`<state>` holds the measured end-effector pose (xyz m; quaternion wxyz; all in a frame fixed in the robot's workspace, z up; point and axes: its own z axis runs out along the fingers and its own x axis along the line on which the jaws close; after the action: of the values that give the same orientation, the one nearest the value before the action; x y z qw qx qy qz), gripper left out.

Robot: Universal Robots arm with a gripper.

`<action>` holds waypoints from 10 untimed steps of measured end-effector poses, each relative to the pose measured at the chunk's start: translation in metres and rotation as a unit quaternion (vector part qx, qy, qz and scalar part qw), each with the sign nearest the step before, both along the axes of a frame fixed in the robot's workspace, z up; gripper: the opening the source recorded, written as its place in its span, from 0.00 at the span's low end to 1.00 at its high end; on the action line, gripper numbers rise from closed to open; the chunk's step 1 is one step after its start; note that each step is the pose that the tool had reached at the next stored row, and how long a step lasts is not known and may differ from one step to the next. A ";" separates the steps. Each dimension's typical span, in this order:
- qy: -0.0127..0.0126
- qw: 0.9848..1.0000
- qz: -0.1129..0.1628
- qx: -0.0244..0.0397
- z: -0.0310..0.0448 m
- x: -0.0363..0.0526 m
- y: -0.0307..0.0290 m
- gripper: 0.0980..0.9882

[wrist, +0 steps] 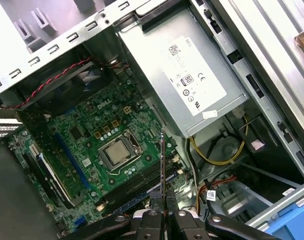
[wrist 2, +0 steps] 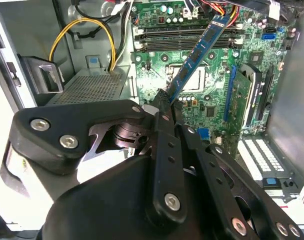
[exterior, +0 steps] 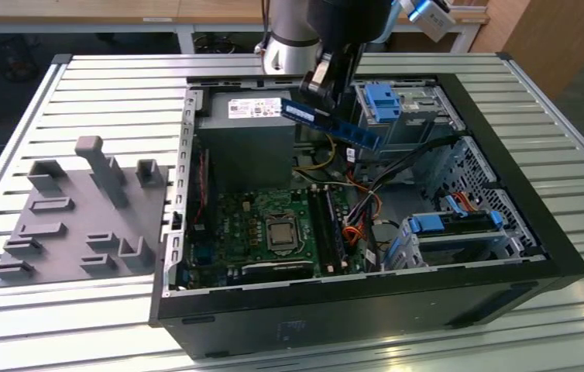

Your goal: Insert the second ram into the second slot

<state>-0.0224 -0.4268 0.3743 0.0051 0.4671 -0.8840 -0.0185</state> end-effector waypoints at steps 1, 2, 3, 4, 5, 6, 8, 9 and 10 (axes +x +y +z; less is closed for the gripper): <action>0.000 1.000 -0.003 0.000 0.0000 0.0000 0.0000 0.04; 0.000 1.000 -0.007 0.000 0.0000 0.0000 0.0000 0.04; 0.000 1.000 -0.010 0.000 0.0000 0.0000 0.0000 0.04; 0.000 1.000 -0.013 0.000 0.0000 0.0000 0.0000 0.04; 0.000 1.000 -0.017 0.000 0.0000 0.0000 0.0000 0.04; 0.000 1.000 -0.020 0.000 -0.0001 0.0000 0.0000 0.04; 0.000 1.000 -0.029 0.000 -0.0001 0.0000 0.0000 0.04; 0.000 0.999 -0.034 0.000 -0.0001 0.0000 0.0000 0.04; 0.000 0.999 -0.038 0.000 -0.0002 0.0000 0.0000 0.04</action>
<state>-0.0224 -0.4268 0.3742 0.0045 0.4327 -0.9013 -0.0185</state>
